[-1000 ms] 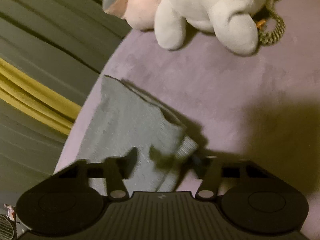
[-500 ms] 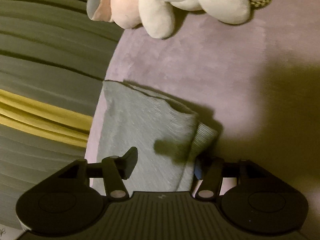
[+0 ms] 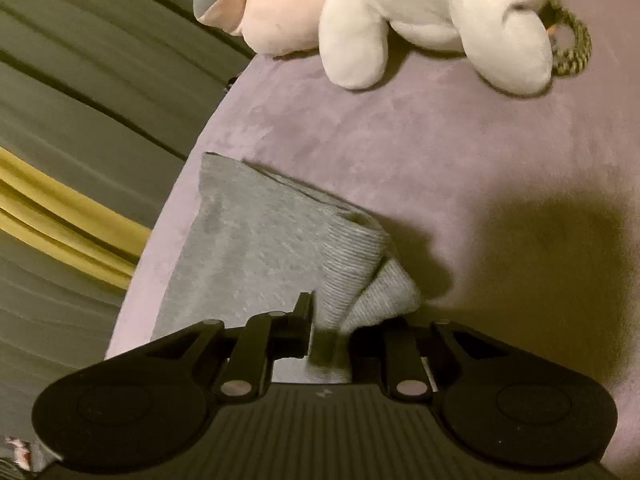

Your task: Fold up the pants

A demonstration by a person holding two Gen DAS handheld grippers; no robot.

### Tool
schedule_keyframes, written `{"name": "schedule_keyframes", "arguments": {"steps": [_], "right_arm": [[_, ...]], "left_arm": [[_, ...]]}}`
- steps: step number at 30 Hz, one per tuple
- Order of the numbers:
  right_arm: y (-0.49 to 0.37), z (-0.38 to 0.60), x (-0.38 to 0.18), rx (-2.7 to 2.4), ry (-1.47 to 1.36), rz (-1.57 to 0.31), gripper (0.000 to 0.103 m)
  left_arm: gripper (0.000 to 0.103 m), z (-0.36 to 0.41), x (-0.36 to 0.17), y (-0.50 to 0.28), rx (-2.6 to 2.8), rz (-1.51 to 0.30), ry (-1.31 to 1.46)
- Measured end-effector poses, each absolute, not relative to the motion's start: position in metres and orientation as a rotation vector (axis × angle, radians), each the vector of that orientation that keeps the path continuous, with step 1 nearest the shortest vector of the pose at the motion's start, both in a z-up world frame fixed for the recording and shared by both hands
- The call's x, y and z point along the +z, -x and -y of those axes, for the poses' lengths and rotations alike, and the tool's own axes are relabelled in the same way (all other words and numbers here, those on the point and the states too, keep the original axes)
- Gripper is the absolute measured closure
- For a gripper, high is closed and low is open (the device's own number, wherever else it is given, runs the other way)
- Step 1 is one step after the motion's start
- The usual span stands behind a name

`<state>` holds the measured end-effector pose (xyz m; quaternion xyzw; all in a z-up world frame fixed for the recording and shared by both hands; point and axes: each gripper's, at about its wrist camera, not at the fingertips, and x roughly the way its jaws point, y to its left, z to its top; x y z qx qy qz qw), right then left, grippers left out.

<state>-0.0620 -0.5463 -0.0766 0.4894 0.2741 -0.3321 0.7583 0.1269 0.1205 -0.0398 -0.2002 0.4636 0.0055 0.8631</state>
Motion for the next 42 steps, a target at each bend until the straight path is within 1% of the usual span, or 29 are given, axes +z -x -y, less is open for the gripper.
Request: {"name": "schedule_keyframes", "arguments": {"steps": [1, 4, 7, 9, 10, 12, 14, 16, 17, 18, 20, 22, 27, 29, 31, 32, 33, 34, 35, 36, 38, 40, 42], "right_arm": [[0.054, 0.540, -0.065, -0.730, -0.999, -0.602, 0.093], [0.005, 0.491, -0.008, -0.661, -0.644, -0.600, 0.094], [-0.044, 0.404, 0.044, -0.389, -0.403, -0.546, 0.094], [-0.068, 0.332, 0.058, -0.164, -0.246, -0.533, 0.094], [-0.076, 0.302, 0.054, -0.053, -0.225, -0.546, 0.094], [-0.091, 0.253, 0.030, 0.121, -0.229, -0.618, 0.093], [-0.105, 0.213, -0.013, 0.193, -0.212, -0.743, 0.093], [-0.117, 0.188, -0.062, 0.233, -0.228, -0.923, 0.093], [-0.113, 0.181, -0.075, 0.220, -0.230, -0.920, 0.091], [-0.109, 0.177, -0.074, 0.212, -0.199, -0.884, 0.091], [-0.109, 0.175, -0.066, 0.221, -0.183, -0.890, 0.087], [-0.112, 0.186, -0.060, 0.204, -0.240, -0.876, 0.090], [-0.111, 0.208, -0.051, 0.137, -0.437, -0.825, 0.091], [-0.109, 0.207, -0.051, 0.163, -0.443, -0.826, 0.091], [-0.106, 0.199, -0.056, 0.230, -0.399, -0.895, 0.086], [-0.106, 0.196, -0.059, 0.273, -0.391, -0.948, 0.081], [-0.103, 0.198, -0.057, 0.304, -0.398, -0.957, 0.072], [-0.101, 0.203, -0.052, 0.322, -0.422, -0.944, 0.067], [-0.096, 0.212, -0.047, 0.336, -0.469, -0.934, 0.057], [-0.092, 0.226, -0.042, 0.337, -0.534, -0.924, 0.041], [-0.082, 0.258, -0.034, 0.283, -0.646, -0.866, 0.027], [-0.076, 0.281, -0.028, 0.199, -0.669, -0.838, 0.025], [-0.070, 0.297, -0.022, 0.111, -0.607, -0.814, 0.022]], "left_arm": [[0.000, -0.122, -0.039, -0.125, 0.008, -0.968, 0.429], [0.000, -0.126, -0.035, -0.122, 0.017, -0.948, 0.455], [0.000, -0.129, -0.026, -0.115, 0.053, -0.909, 0.448], [0.000, -0.129, -0.015, -0.106, 0.112, -0.888, 0.403], [0.000, -0.130, -0.009, -0.099, 0.136, -0.886, 0.386], [0.000, -0.134, 0.000, -0.084, 0.125, -0.867, 0.382], [0.000, -0.138, 0.007, -0.068, 0.103, -0.835, 0.382], [0.000, -0.139, 0.008, -0.060, 0.102, -0.827, 0.369], [0.000, -0.139, 0.008, -0.059, 0.092, -0.827, 0.368], [0.000, -0.139, 0.007, -0.059, 0.078, -0.825, 0.372], [0.000, -0.139, 0.006, -0.061, 0.055, -0.832, 0.374], [0.000, -0.135, 0.001, -0.070, 0.029, -0.860, 0.391], [0.000, -0.140, -0.007, -0.072, 0.006, -0.876, 0.444], [0.000, -0.146, -0.009, -0.070, 0.013, -0.871, 0.487], [0.000, -0.149, -0.012, -0.073, 0.019, -0.884, 0.513], [0.000, -0.149, -0.013, -0.075, 0.020, -0.893, 0.512], [0.000, -0.147, -0.012, -0.077, 0.011, -0.902, 0.499], [0.000, -0.145, -0.010, -0.078, -0.006, -0.906, 0.480], [0.000, -0.140, -0.007, -0.081, -0.038, -0.908, 0.441], [0.000, -0.134, -0.003, -0.083, -0.073, -0.906, 0.404], [0.000, -0.118, 0.004, -0.089, -0.148, -0.889, 0.342], [0.000, -0.094, 0.008, -0.100, -0.249, -0.897, 0.311], [0.000, -0.068, 0.005, -0.114, -0.330, -0.931, 0.287]]}}
